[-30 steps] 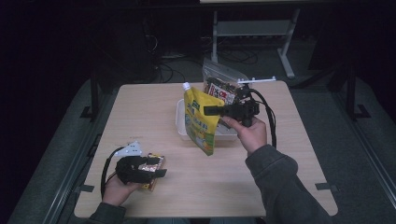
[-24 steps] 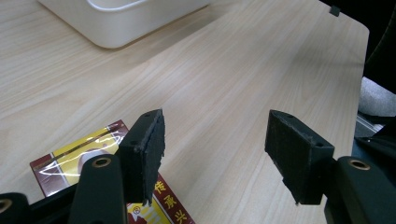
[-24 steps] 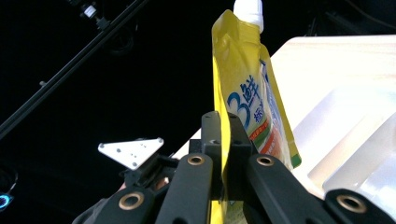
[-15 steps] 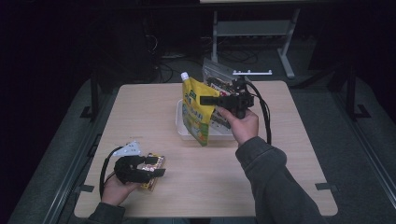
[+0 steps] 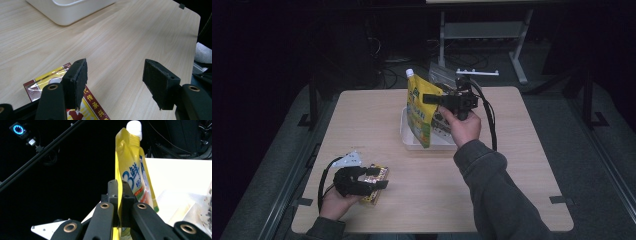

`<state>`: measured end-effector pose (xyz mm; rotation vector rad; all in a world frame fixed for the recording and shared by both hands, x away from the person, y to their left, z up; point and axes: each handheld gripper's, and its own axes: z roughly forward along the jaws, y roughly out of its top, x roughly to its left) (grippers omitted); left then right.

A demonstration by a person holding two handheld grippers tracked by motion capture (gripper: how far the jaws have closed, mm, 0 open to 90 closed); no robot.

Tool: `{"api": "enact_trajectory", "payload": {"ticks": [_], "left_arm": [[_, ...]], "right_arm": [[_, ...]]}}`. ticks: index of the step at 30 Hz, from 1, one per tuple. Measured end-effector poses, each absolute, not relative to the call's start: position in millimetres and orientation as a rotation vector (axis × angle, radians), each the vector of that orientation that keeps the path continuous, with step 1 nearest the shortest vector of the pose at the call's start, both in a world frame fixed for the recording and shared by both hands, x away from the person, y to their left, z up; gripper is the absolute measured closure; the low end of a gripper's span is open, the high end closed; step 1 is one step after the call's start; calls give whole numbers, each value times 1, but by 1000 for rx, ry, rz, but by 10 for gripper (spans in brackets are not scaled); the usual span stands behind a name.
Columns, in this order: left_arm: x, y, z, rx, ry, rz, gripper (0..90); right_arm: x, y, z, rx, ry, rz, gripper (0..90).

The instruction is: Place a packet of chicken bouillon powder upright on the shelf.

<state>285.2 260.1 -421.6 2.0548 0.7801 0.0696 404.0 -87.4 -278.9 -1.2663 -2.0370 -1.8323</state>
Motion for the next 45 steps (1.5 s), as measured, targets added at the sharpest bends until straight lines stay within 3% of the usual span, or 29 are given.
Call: {"api": "enact_trajectory", "payload": {"ticks": [45], "left_arm": [[287,266,-423,2042,795,72,353]], "right_arm": [[438,-32,-309,-1538,-1982,-1923,896]]}}
